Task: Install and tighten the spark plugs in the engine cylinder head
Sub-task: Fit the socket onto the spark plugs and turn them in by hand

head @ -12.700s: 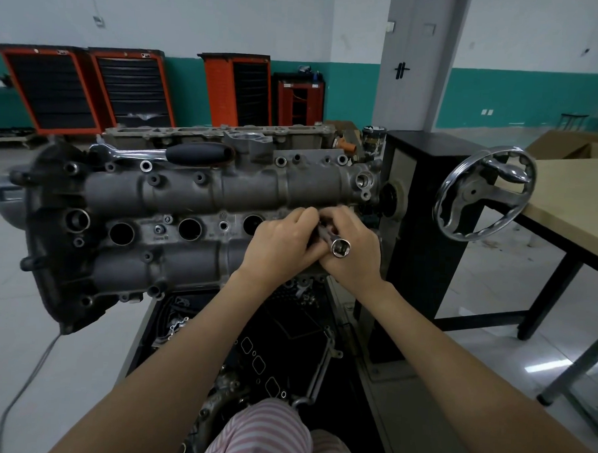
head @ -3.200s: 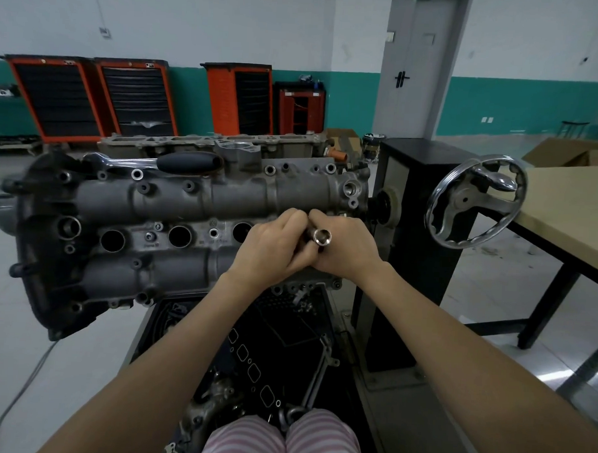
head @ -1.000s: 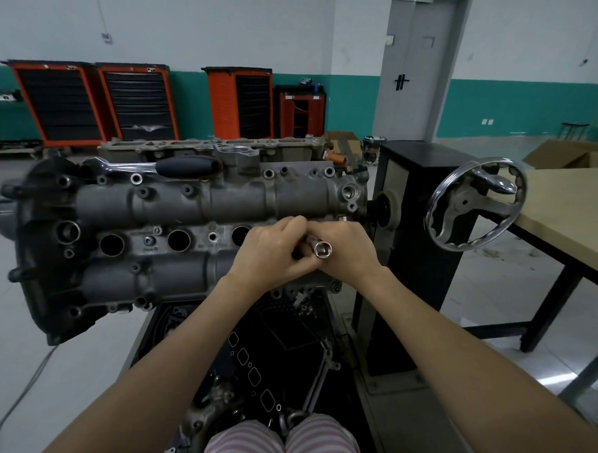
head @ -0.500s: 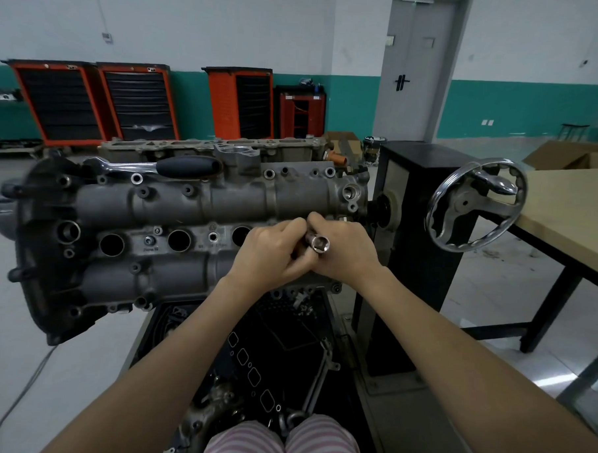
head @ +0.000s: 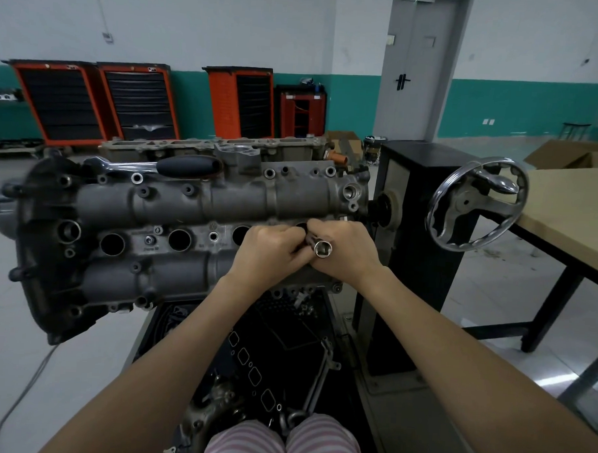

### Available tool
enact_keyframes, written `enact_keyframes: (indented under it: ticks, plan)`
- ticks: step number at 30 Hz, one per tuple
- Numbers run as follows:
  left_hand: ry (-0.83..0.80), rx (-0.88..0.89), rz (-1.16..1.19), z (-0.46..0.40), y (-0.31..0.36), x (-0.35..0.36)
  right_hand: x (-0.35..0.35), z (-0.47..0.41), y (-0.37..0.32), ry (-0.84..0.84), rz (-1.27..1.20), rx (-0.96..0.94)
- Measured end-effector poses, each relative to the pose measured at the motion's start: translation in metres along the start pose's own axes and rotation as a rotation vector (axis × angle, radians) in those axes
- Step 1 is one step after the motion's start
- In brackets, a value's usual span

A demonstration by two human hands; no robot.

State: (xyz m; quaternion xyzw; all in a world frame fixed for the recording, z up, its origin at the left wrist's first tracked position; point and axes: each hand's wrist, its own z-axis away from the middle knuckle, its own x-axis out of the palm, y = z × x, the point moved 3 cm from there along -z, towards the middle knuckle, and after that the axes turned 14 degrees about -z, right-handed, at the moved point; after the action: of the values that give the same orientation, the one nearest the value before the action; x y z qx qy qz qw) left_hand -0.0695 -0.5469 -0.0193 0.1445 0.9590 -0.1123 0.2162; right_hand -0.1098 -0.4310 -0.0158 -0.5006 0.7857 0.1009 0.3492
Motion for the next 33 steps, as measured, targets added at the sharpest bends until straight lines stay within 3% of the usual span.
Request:
enact_keyframes:
  ticks: [22, 33]
  plan:
    - [0.044, -0.004, 0.010, -0.0013, 0.0007, -0.0024, -0.0003, 0.0002, -0.0013, 0.031, -0.028, -0.050]
    - [-0.008, 0.007, 0.035, -0.0022, 0.0064, -0.0074, 0.0065, 0.0002, 0.0056, -0.047, 0.050, -0.025]
